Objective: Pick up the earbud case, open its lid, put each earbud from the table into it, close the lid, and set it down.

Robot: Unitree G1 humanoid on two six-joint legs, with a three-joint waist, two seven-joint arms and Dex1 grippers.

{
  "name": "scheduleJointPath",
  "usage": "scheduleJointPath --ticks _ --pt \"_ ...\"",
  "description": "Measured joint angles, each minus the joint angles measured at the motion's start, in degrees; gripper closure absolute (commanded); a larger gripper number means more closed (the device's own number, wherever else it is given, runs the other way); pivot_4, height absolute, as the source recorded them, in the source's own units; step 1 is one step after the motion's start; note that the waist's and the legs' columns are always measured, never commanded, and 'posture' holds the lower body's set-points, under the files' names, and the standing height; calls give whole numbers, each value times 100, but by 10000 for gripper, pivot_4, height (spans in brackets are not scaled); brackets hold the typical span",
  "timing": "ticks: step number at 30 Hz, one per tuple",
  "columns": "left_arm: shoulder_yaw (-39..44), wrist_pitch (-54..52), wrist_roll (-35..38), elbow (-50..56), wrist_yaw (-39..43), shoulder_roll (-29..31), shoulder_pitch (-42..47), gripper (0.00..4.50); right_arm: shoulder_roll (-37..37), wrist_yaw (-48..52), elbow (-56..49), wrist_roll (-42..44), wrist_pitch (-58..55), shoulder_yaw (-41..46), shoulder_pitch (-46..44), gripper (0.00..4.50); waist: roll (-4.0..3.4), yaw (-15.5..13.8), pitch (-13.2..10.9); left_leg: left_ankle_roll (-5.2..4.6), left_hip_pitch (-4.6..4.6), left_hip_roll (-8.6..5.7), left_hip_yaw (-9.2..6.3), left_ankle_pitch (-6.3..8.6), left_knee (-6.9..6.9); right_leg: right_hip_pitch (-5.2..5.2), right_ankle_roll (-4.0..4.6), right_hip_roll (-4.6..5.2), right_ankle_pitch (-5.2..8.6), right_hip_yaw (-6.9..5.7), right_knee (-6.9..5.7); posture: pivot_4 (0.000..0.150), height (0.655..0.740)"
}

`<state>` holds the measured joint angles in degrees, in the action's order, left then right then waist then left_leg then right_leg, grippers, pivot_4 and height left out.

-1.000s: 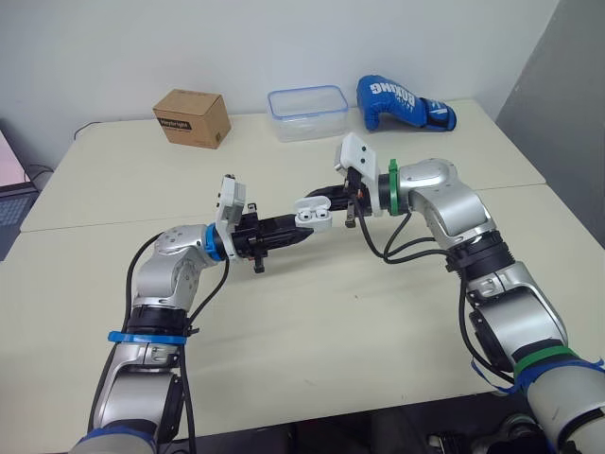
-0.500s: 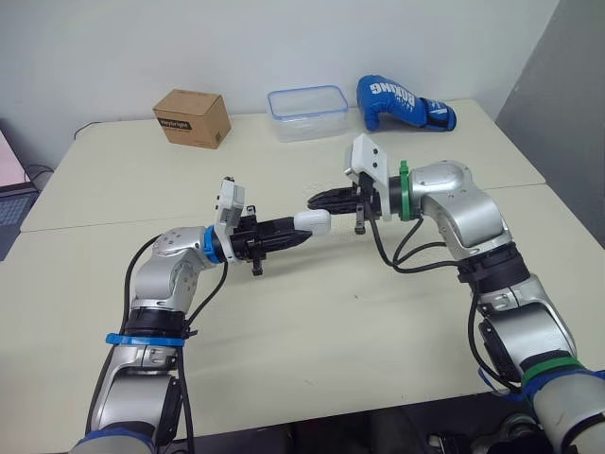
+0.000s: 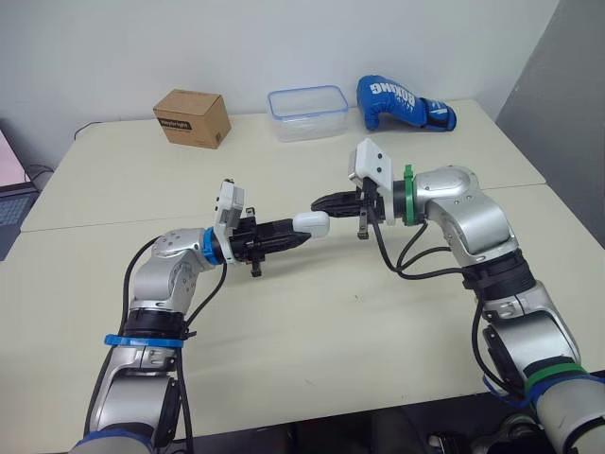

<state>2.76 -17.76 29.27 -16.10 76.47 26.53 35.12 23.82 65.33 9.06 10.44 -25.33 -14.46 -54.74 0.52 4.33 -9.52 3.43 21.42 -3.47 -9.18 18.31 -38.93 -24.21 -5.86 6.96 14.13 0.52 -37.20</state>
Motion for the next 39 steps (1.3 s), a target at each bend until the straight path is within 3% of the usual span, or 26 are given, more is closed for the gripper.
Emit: scheduleJointPath --ticks 13,17,23,39 --pt "-173 -2947 222 269 -1088 321 241 37424 1699 1221 -14 -81 865 -14 237 43798 1 -9 -1 -1 1 -2 1 0 -1 3 -1 -1 0 -1 0 1500 7307" --pt "-728 -3974 -11 240 -1646 340 647 37424 1870 1240 -31 -304 1069 -80 438 43798 1 -22 -1 -1 0 -4 2 0 -2 6 -1 0 0 -1 -1 1500 7307" --pt "-1096 -4340 -123 7 -1767 272 680 37424 2021 1258 -40 -505 1111 -116 649 43798 1 -24 -1 0 2 -2 1 0 0 2 -1 -1 0 -1 2 1500 7307" --pt "-767 -4967 21 -38 -2460 60 669 37424 2035 1223 -123 -926 1590 -266 959 43798 2 -67 -1 1 -5 -2 4 0 -3 8 -1 1 0 2 -3 1500 7307"
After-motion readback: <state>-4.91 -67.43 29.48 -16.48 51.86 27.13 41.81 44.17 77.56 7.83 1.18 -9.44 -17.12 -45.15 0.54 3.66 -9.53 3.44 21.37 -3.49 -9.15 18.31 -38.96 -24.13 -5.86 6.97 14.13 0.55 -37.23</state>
